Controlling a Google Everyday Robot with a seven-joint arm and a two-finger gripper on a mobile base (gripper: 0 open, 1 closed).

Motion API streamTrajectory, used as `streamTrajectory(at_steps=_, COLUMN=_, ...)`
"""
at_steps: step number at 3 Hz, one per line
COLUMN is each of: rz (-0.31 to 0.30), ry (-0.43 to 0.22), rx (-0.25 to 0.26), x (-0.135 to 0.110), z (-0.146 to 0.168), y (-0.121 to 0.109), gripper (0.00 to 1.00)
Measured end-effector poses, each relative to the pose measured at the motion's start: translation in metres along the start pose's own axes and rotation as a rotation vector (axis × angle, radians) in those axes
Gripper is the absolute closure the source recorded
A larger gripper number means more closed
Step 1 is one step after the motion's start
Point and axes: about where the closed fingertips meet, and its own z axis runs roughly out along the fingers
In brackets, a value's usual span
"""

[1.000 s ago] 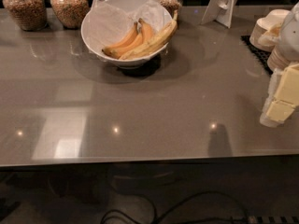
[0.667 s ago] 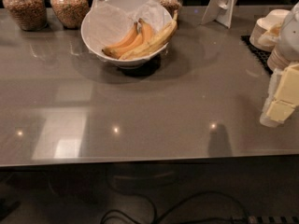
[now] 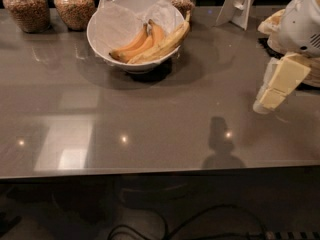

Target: Pick banana from white bowl

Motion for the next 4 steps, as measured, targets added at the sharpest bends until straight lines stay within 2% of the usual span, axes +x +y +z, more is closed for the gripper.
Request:
streamTrajectory(at_steps=1, rz=-0.05, ry=-0.103, rx=0.051, x=-0.033, z=0.019, y=-0.041, gripper=0.0)
streamTrajectory(at_steps=2, rz=-0.125, ry=-0.181, rx=0.09, x=-0.074, z=0.035, y=-0.087, gripper=0.0)
streamTrajectory(at_steps=4, rz=-0.148, ry=-0.183, rx=0.094, x=-0.078, z=0.04, y=-0.092, gripper=0.0)
